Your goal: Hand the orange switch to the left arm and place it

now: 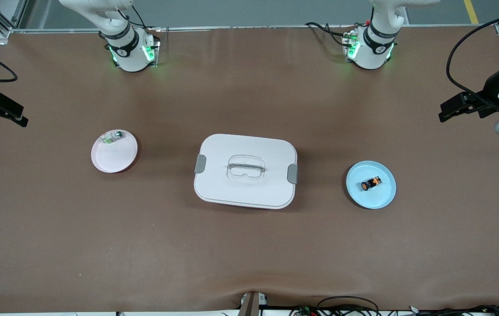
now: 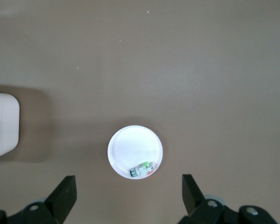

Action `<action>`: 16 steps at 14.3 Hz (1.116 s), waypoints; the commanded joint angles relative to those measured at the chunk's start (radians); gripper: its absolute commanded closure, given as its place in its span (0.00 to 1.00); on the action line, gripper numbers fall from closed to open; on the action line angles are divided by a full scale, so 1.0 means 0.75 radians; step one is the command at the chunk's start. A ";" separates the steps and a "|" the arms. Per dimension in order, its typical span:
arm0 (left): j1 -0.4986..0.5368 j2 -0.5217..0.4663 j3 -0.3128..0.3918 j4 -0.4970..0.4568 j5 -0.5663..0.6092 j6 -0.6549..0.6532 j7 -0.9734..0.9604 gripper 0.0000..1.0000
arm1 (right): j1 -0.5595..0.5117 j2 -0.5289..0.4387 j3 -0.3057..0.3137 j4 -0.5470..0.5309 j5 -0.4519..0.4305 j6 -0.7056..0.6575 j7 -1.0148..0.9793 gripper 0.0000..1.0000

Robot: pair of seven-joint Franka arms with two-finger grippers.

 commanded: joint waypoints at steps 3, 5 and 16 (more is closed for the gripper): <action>0.001 0.002 0.011 0.020 -0.006 -0.027 0.010 0.00 | -0.012 0.001 0.008 0.022 -0.006 -0.017 -0.008 0.00; 0.005 0.002 0.014 0.020 -0.006 -0.027 0.018 0.00 | -0.012 0.001 0.008 0.022 -0.006 -0.017 -0.008 0.00; 0.062 0.002 0.014 0.022 -0.006 -0.027 0.084 0.00 | -0.012 0.001 0.008 0.022 -0.006 -0.017 -0.008 0.00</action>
